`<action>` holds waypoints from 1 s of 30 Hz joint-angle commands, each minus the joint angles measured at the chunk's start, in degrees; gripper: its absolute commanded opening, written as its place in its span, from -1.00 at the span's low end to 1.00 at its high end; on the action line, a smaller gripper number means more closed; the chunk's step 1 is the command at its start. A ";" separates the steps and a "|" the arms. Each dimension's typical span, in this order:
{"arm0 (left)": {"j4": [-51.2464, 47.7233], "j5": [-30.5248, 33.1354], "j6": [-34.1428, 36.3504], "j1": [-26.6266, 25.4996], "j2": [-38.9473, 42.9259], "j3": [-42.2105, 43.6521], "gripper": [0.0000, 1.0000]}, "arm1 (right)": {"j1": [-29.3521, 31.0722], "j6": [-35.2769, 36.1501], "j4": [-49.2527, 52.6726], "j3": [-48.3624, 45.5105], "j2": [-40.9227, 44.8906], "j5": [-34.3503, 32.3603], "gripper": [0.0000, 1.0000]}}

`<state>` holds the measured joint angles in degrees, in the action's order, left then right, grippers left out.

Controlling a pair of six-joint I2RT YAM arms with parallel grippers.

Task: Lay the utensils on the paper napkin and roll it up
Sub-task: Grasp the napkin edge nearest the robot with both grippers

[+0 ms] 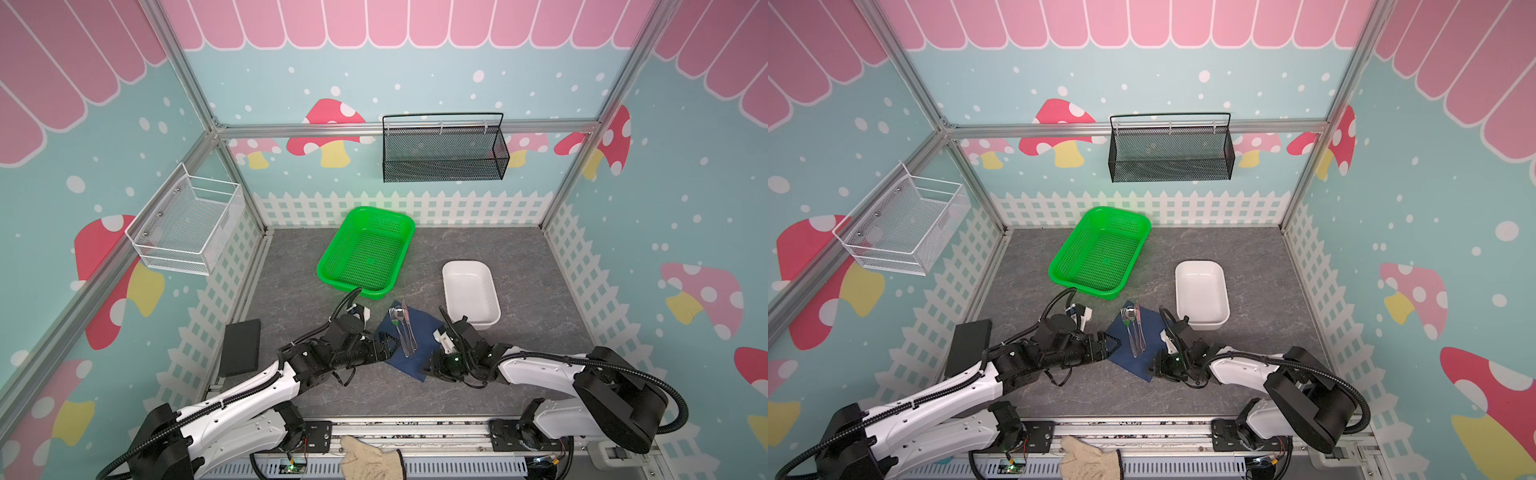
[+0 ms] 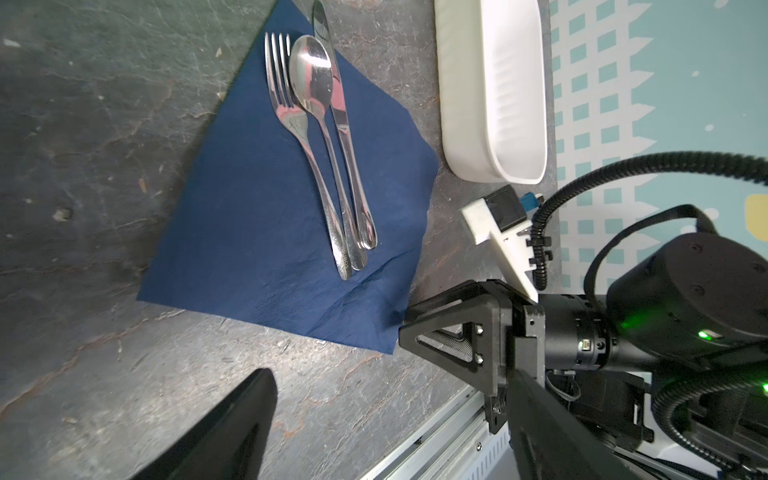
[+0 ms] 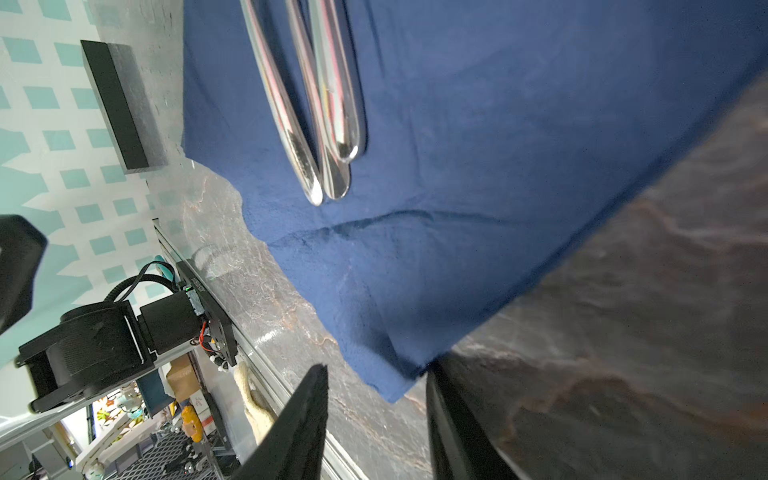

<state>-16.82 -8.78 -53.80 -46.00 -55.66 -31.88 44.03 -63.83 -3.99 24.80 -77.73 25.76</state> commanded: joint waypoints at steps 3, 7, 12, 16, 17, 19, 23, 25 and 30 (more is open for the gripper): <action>1.62 -0.35 -1.82 -0.32 -0.37 1.72 0.78 | 0.27 -0.68 -1.23 0.42 -0.64 -2.55 -0.16; 2.45 0.27 -1.28 -0.32 -0.58 1.56 0.78 | 0.13 0.38 -1.43 2.72 -1.20 -1.87 -0.15; 3.08 0.40 -0.50 -0.32 -2.18 1.25 0.78 | 0.05 2.15 -1.55 5.79 -3.53 0.42 -0.14; 3.15 -0.10 -0.53 -0.33 -3.48 1.02 0.78 | 0.09 1.73 -1.52 6.25 -3.48 -0.28 -0.14; 3.20 -0.10 -0.45 -0.32 -3.71 0.96 0.78 | 0.09 1.40 -1.55 6.16 -3.07 -0.43 -0.14; 3.16 0.12 0.06 -0.32 -4.02 0.69 0.78 | 0.09 1.27 -1.64 6.23 -2.11 -0.44 -0.13; 3.75 0.04 0.98 -0.32 -4.60 0.58 0.78 | -0.23 1.62 -1.54 6.58 -1.15 0.24 -0.12; 4.41 -1.04 2.29 -0.32 -5.18 0.50 0.76 | -0.59 1.59 -1.65 6.39 -0.44 0.52 -0.11; 5.23 -4.23 8.23 -0.44 -7.91 0.04 0.52 | -2.44 1.95 -1.68 5.66 0.08 1.11 -0.10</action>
<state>-12.82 -10.74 -50.13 -46.00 -62.39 -30.79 42.76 -62.15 -5.61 30.30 -78.54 26.22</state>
